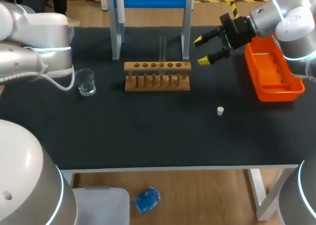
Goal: Invert the test tube, pick up the pipette, mount the tip to pipette, aspirate from beaker and dispense into the tube, eject the tip, return the pipette, and cap with the stopper.
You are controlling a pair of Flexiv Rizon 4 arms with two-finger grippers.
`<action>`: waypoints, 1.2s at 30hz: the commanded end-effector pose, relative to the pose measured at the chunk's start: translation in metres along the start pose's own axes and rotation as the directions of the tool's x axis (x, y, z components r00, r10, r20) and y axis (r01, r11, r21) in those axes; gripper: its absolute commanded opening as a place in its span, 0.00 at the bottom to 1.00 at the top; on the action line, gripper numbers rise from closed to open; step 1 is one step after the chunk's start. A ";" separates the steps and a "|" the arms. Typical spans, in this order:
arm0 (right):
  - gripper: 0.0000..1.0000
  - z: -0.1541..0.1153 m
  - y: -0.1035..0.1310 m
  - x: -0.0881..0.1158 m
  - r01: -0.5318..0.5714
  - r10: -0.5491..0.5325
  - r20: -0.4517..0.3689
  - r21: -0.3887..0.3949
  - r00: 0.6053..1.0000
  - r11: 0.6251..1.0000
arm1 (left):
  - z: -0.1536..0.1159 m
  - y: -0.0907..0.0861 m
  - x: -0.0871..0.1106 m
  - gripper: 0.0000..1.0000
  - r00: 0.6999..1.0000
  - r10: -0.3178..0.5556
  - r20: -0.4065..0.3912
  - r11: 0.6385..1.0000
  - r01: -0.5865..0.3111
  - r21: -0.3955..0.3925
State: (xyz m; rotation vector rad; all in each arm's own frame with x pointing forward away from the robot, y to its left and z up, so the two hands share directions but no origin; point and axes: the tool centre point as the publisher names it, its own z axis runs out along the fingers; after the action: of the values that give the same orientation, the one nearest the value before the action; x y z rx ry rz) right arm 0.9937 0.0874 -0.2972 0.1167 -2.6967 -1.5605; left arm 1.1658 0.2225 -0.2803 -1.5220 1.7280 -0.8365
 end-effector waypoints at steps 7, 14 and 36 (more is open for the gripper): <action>1.00 0.000 0.000 -0.001 0.001 -0.001 -0.002 0.000 1.000 1.000 | -0.046 -0.033 0.017 0.00 0.988 0.032 -0.150 0.995 -0.017 0.097; 1.00 0.000 0.000 -0.001 0.001 -0.001 -0.002 0.000 1.000 1.000 | -0.046 -0.033 0.017 0.00 0.988 0.032 -0.150 0.995 -0.017 0.097; 1.00 0.000 0.000 -0.001 0.001 -0.001 -0.002 0.000 1.000 1.000 | -0.200 -0.041 0.128 0.00 0.659 0.527 -0.537 0.847 -0.459 0.268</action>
State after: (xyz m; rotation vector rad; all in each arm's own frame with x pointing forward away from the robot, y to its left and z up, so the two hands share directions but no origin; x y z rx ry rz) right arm 0.9937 0.0874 -0.2972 0.1167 -2.6967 -1.5605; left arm 1.0747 0.0828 -0.1766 -0.8737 2.0779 -1.1346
